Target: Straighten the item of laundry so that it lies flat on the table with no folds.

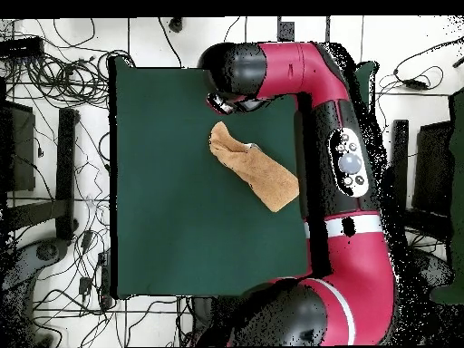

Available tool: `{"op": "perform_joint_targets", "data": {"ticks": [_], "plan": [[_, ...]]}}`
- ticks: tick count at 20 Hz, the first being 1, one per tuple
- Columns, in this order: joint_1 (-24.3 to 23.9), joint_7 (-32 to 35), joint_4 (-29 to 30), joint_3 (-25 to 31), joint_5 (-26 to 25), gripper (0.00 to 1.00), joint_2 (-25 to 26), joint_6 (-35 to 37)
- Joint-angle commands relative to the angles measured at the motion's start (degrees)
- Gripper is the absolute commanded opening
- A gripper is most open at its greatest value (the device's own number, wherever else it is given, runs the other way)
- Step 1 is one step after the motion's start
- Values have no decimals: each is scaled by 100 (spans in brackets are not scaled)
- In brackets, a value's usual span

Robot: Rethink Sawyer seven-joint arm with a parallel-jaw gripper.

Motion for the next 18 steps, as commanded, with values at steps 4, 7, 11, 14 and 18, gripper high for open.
{"op": "perform_joint_targets", "data": {"ticks": [4,7,11,14,18], "plan": [[-44,-1612,325,151,-44,100,111,120],[-66,-1599,413,149,-81,100,166,-43],[-60,-1415,562,79,-108,100,276,-167],[-72,-1465,565,74,-158,100,368,-271],[-80,-1513,562,93,-170,100,474,-344]]}}
